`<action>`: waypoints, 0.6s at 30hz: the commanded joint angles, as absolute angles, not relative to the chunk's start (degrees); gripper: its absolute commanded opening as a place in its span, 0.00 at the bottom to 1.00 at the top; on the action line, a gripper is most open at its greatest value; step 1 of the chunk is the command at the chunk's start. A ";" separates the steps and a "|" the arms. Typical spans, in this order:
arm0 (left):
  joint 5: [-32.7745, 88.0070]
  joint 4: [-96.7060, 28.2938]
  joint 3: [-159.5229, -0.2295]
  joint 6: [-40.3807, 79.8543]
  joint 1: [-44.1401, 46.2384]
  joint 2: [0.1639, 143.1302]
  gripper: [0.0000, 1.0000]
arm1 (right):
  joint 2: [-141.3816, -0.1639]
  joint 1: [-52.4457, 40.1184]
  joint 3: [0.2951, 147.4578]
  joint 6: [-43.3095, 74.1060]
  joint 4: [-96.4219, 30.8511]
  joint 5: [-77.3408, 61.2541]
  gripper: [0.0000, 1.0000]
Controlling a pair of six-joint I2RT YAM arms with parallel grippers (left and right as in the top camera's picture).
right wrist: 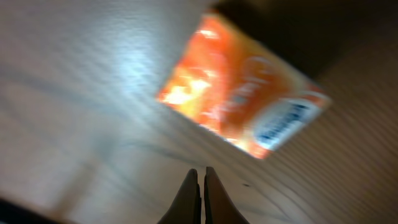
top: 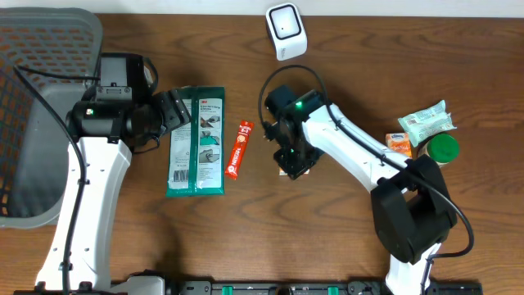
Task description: Scan the item barcode
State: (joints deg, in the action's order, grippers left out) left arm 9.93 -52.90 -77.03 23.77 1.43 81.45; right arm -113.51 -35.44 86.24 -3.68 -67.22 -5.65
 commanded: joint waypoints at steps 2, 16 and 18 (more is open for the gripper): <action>9.58 -53.10 -77.52 23.40 1.26 81.25 0.80 | -112.38 -38.30 85.41 -8.47 -66.81 -11.22 0.01; 9.58 -53.10 -77.52 23.40 1.26 81.25 0.80 | -112.64 -40.53 72.93 -8.43 -47.66 3.36 0.06; 9.58 -53.10 -77.52 23.40 1.26 81.25 0.80 | -112.64 -40.53 71.96 -8.43 -44.18 5.74 0.05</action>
